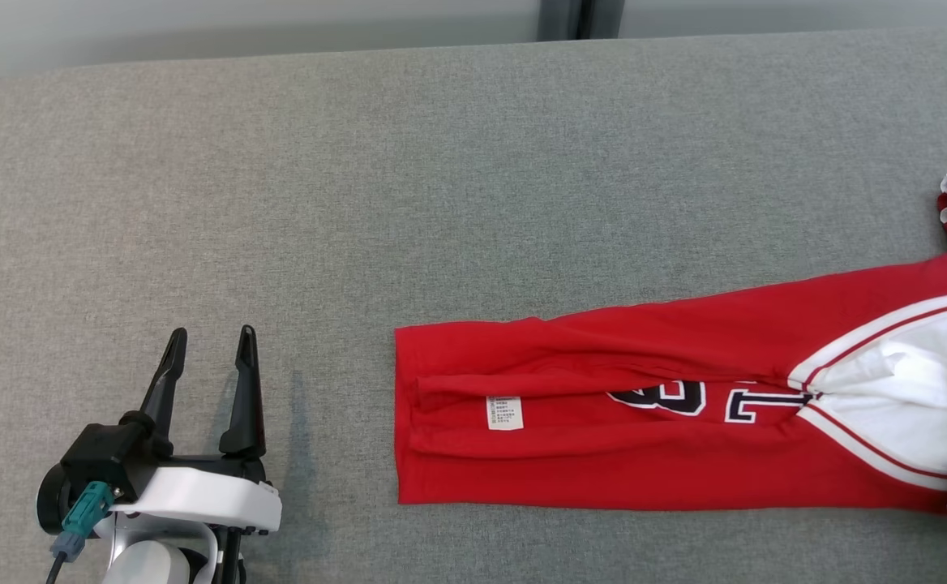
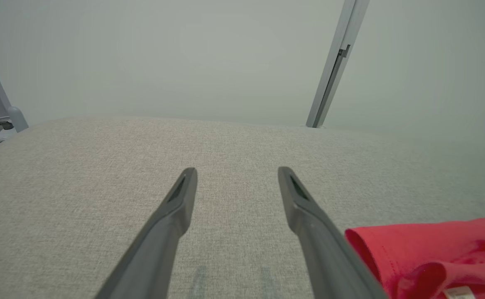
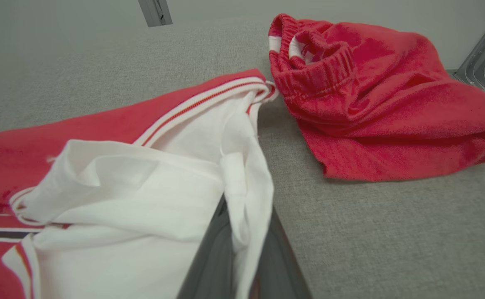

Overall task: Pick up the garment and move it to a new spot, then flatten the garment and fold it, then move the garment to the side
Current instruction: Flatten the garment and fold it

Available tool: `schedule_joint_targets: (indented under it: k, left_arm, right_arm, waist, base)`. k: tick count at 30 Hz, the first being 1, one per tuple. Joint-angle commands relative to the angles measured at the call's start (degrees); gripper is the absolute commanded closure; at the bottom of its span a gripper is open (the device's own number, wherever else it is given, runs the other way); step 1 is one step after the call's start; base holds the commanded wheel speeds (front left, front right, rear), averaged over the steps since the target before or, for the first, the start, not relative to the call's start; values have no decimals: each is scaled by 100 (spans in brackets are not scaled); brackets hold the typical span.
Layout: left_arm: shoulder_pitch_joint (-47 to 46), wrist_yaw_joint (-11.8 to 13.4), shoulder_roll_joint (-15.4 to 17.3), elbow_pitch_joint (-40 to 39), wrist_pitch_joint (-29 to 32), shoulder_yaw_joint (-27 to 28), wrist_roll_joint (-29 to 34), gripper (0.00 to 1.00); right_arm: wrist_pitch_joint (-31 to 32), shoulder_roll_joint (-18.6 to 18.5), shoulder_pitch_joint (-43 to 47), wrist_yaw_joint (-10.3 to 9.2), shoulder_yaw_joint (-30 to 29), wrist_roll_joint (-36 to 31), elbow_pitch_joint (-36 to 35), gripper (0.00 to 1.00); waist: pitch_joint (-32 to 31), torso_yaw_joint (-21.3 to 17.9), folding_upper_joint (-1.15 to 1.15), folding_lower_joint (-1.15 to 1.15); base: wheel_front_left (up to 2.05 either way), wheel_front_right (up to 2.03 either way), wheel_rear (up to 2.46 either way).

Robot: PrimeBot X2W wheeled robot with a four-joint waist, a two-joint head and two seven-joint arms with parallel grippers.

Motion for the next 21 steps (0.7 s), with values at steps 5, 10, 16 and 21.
schedule_joint_targets:
  k: [5, 10, 16, 21]
  left_arm:
    - [-20, 1, 30, -17, -30, 23, -32, 0]
    - [-2, -6, 23, -8, -32, 39, -47, 0]
    - [84, -28, 13, 26, -34, 45, -64, 0]
    - [54, -72, -5, 75, -34, -14, -64, 0]
  right_arm:
    - [52, -175, -6, -28, -135, -211, -448, 100]
    - [205, -230, -10, -17, -43, -438, -1097, 100]
    - [946, -12, 16, -17, 140, -915, -2525, 100]
    - [1757, 367, 67, -17, 601, -1100, -3541, 100]
  waist:
    - [-35, -62, 0, 0]
    - [-82, -94, 0, 0]
    - [-246, -154, 0, 0]
    - [-374, -92, 0, 0]
  base:
    - [0, 0, 0]
    - [0, 0, 0]
    - [0, 0, 0]
    - [0, 0, 0]
